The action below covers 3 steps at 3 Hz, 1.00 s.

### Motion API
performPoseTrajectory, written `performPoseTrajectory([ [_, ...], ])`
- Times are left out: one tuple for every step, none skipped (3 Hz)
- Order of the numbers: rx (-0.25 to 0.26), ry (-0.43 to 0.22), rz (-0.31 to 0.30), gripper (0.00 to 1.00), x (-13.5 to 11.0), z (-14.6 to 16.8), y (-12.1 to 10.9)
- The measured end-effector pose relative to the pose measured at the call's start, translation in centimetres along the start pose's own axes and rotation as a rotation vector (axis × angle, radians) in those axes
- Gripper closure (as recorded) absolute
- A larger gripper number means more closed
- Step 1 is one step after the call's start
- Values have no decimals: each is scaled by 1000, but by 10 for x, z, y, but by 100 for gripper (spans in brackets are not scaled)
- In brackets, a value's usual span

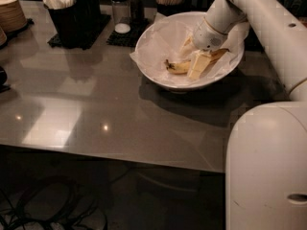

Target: Pick banana from white bowl

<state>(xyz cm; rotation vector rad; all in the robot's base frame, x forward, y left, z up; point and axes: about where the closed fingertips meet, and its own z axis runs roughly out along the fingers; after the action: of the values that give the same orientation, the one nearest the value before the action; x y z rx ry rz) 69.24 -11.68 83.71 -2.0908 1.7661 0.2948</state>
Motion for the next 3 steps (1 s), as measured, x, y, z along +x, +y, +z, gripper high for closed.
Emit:
performPoseTrajectory([
  [-12, 2, 6, 33, 1, 6, 2],
  [-20, -1, 9, 52, 1, 11, 5],
  [-11, 0, 5, 75, -1, 8, 5],
])
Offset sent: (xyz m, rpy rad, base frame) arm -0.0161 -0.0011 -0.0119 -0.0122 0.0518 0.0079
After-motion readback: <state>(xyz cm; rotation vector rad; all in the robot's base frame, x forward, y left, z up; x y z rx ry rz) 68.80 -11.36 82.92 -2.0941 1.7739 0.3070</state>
